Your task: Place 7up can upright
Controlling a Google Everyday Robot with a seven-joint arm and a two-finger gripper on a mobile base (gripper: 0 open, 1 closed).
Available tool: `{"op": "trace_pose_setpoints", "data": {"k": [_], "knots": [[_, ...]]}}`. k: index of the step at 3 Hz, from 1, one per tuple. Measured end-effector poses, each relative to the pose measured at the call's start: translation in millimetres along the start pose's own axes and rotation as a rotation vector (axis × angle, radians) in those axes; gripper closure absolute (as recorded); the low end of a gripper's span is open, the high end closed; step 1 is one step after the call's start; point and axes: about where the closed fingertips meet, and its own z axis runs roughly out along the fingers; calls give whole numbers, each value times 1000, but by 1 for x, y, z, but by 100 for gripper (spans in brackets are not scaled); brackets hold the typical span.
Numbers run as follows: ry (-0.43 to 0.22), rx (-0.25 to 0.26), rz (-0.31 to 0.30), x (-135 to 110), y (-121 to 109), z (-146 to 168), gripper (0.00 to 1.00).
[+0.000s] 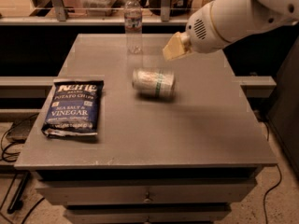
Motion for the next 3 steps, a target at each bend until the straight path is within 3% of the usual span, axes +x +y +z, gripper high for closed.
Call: {"op": "trace_pose_setpoints", "data": {"k": [1,2,3], "knots": [[-143,-89,-61,-24,3,-18,100],[-157,-99,-133,-25,9,-21,98],[-158,-102,-134,-26,11,-22,77]]}}
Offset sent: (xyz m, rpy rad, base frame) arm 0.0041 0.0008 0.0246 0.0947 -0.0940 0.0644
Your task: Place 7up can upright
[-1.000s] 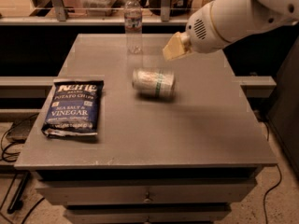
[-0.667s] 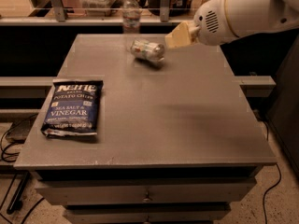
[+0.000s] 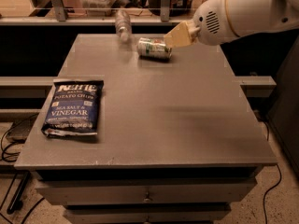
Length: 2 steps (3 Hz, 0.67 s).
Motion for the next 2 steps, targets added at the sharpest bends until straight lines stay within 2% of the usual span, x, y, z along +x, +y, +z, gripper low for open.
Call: {"op": "trace_pose_setpoints", "data": {"k": [1,2], "knots": [[0,-2,-4,-1,2,1,52],[1,-4,-9,-2,6,1,21]]}}
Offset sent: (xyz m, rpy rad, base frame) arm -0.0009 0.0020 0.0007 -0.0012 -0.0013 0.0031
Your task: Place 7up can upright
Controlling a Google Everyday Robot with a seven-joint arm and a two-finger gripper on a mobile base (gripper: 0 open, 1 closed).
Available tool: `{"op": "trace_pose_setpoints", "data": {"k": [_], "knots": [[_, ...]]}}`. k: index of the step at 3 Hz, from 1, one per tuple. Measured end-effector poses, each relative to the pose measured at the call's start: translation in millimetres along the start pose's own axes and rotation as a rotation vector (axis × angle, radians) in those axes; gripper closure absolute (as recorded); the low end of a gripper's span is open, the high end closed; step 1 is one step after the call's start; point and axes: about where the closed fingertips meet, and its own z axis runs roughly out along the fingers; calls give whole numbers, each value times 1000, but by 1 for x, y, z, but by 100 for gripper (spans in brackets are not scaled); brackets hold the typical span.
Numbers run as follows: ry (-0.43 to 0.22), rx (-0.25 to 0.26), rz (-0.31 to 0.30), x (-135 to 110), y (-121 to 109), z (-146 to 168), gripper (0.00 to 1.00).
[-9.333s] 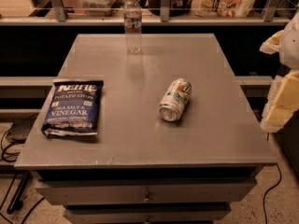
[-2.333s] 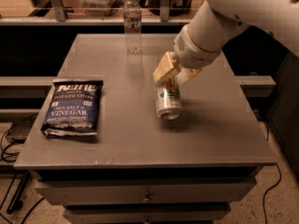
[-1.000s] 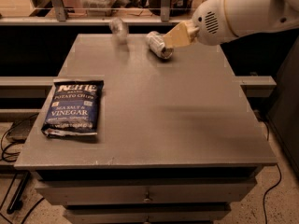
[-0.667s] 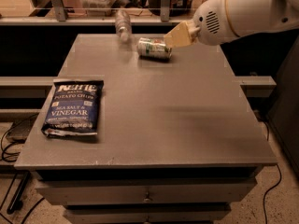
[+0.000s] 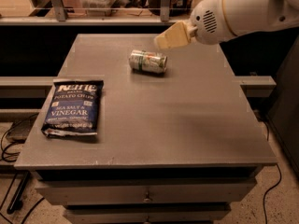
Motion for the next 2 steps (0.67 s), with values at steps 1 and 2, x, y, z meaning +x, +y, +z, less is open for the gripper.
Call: {"op": "trace_pose_setpoints", "data": {"k": [1,2], "knots": [[0,-2,-4,-1,3,1,0],[0,-2,-4,-1,3,1,0]]}}
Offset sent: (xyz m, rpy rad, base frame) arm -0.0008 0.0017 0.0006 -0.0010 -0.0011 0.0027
